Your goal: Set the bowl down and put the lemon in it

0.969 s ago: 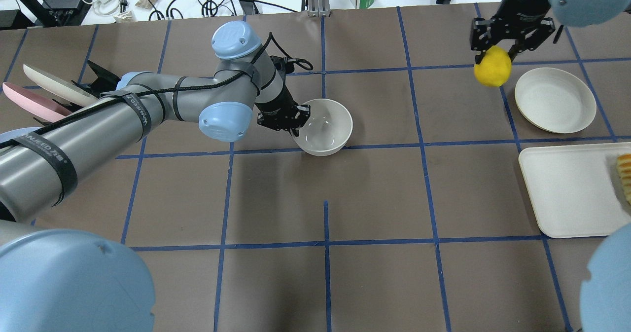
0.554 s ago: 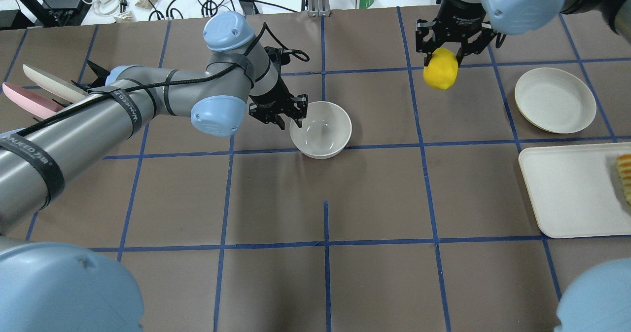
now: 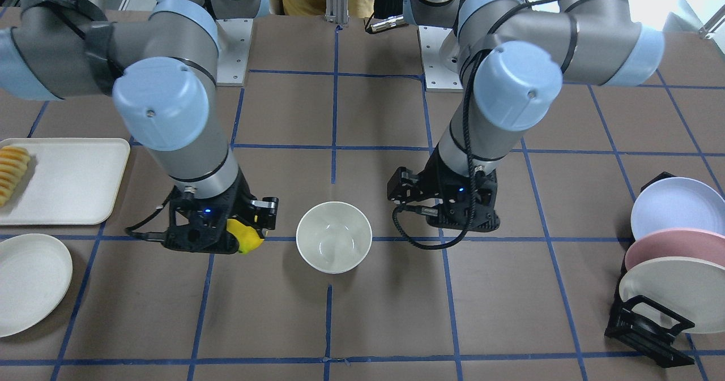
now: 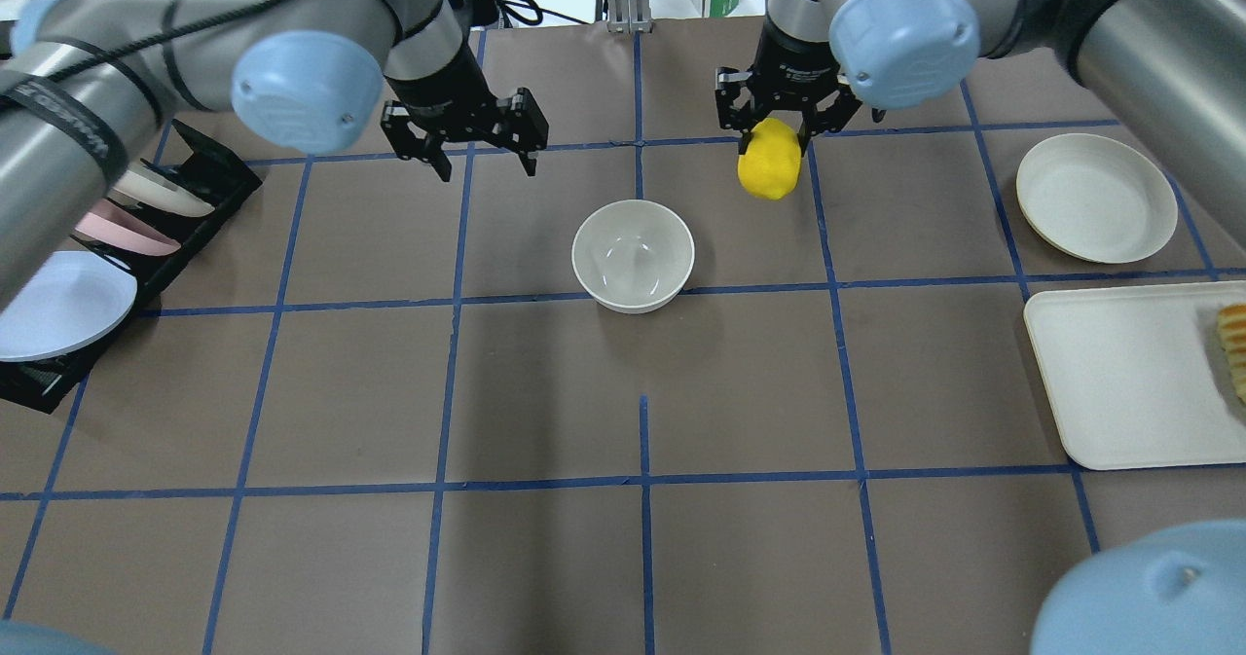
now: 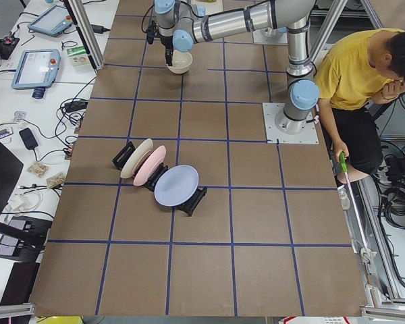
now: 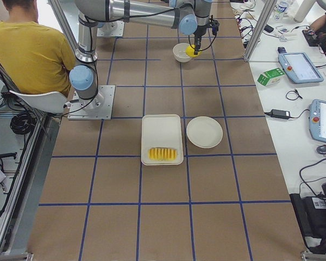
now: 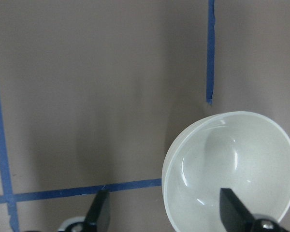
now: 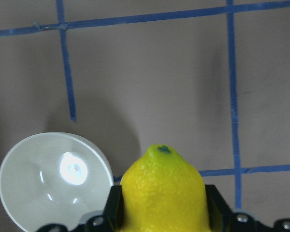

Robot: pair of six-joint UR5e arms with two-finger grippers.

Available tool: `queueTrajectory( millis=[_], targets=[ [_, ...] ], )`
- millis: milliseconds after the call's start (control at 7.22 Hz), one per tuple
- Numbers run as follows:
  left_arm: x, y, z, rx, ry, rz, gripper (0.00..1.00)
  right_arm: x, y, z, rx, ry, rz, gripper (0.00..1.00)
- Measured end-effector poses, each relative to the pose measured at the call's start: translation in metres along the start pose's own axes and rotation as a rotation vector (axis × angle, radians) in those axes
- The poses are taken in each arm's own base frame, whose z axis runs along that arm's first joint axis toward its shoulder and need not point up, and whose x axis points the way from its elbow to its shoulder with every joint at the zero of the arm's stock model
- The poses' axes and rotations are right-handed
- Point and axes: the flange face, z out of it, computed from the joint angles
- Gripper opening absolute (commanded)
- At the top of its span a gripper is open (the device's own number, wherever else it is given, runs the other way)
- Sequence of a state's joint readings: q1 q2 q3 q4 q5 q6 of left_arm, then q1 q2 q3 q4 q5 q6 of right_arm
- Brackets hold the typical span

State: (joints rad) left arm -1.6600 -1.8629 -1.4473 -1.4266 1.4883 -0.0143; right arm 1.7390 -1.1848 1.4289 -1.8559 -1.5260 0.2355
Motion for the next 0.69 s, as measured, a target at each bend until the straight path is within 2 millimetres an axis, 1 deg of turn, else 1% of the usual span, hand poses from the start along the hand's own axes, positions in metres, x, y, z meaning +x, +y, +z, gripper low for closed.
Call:
queueTrajectory(
  millis=[138,277,415,554,692],
  targets=[
    [-0.016,0.013,-0.030,-0.025,-0.019,0.022,1.00,-0.029,0.004,0.016,0.014,-0.011,0.002,0.00],
    [-0.026,0.027,-0.053,-0.029,-0.032,0.040,1.00,-0.056,0.006,0.038,0.028,-0.020,0.018,0.00],
    [-0.028,0.041,-0.066,-0.024,-0.037,0.045,1.00,-0.081,0.011,0.065,0.028,-0.024,0.021,0.00],
    [-0.030,0.052,-0.068,-0.020,-0.038,0.035,1.00,-0.104,0.017,0.088,0.024,-0.025,0.020,0.00],
    [-0.034,0.058,-0.067,-0.009,-0.041,0.017,1.00,-0.115,0.022,0.104,0.017,-0.024,0.023,0.00]
  ],
)
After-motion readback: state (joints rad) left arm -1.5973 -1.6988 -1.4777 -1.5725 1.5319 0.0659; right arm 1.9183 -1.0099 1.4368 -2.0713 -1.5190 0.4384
